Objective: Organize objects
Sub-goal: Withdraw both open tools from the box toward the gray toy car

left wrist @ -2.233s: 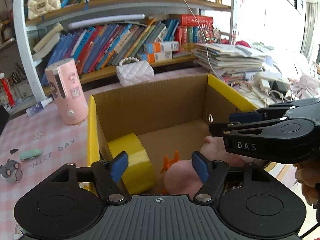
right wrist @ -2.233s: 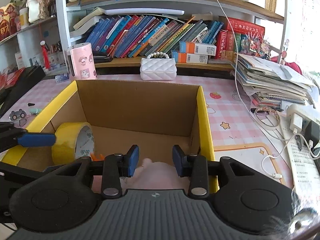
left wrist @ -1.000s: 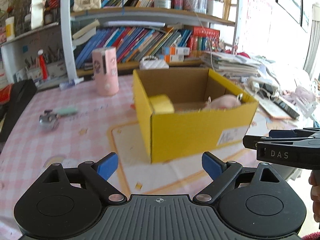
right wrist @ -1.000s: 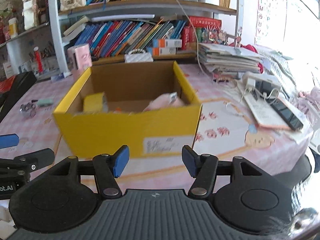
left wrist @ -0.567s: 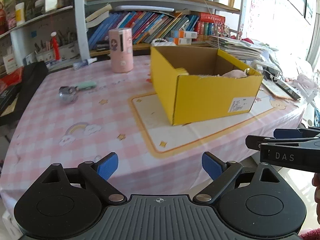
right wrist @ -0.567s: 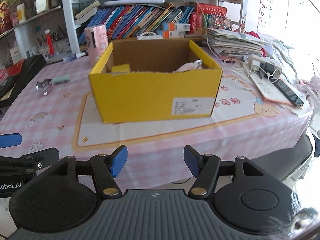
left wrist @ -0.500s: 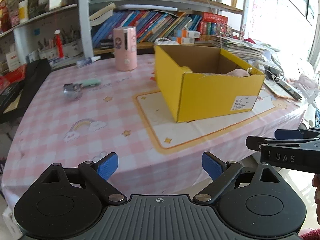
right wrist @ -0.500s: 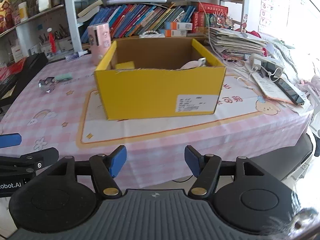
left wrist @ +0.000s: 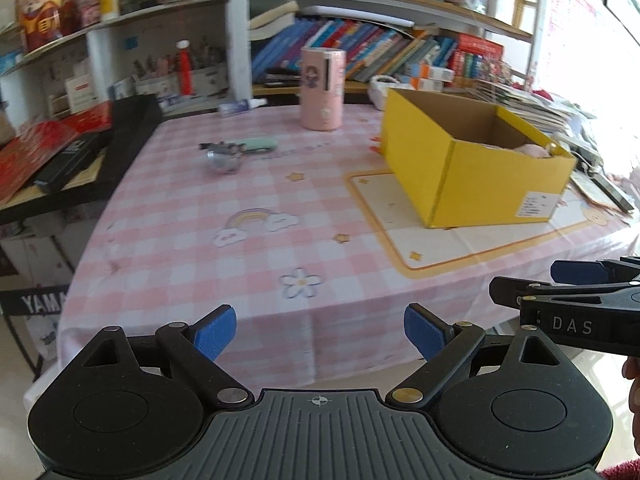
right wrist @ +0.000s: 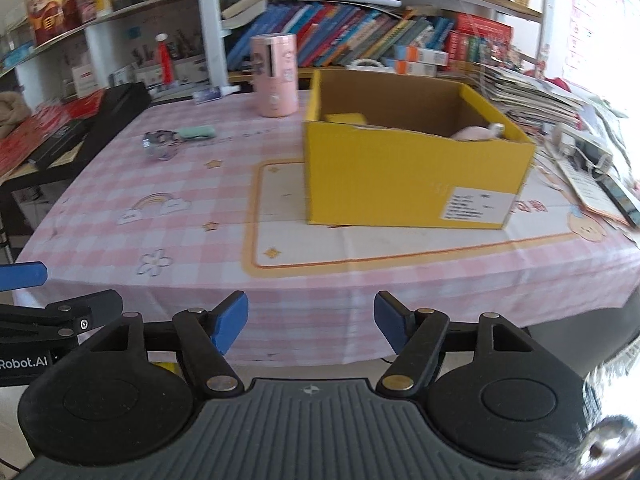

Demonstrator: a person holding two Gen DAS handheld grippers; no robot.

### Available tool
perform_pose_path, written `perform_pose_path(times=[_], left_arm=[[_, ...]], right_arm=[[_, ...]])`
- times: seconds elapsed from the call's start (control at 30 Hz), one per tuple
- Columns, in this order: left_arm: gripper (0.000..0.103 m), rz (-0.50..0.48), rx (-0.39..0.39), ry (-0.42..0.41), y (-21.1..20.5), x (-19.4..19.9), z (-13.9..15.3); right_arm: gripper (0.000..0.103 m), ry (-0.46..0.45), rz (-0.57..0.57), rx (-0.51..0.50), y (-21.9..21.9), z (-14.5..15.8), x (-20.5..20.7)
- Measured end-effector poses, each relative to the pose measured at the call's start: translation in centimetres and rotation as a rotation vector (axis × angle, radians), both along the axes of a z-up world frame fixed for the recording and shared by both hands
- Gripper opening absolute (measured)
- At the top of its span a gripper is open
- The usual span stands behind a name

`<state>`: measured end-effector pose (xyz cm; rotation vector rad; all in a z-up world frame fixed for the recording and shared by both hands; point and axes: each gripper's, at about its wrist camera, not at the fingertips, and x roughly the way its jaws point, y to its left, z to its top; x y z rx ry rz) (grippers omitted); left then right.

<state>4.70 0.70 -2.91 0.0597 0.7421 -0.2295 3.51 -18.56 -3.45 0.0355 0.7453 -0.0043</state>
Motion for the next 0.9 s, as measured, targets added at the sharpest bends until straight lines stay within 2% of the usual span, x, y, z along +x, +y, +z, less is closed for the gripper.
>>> perform_pose_path(times=[0.43, 0.9], left_arm=[[0.093, 0.095, -0.006, -0.033, 4.5, -0.2, 0.8], [0.097, 0.158, -0.028, -0.060, 8.0, -0.2, 1.2]], right_arm=[[0.071, -0.025, 0.142, -0.016, 5.5, 0.7, 1.3], [0.073, -0.054, 0.205, -0.033, 9.3, 1.5, 2.2]])
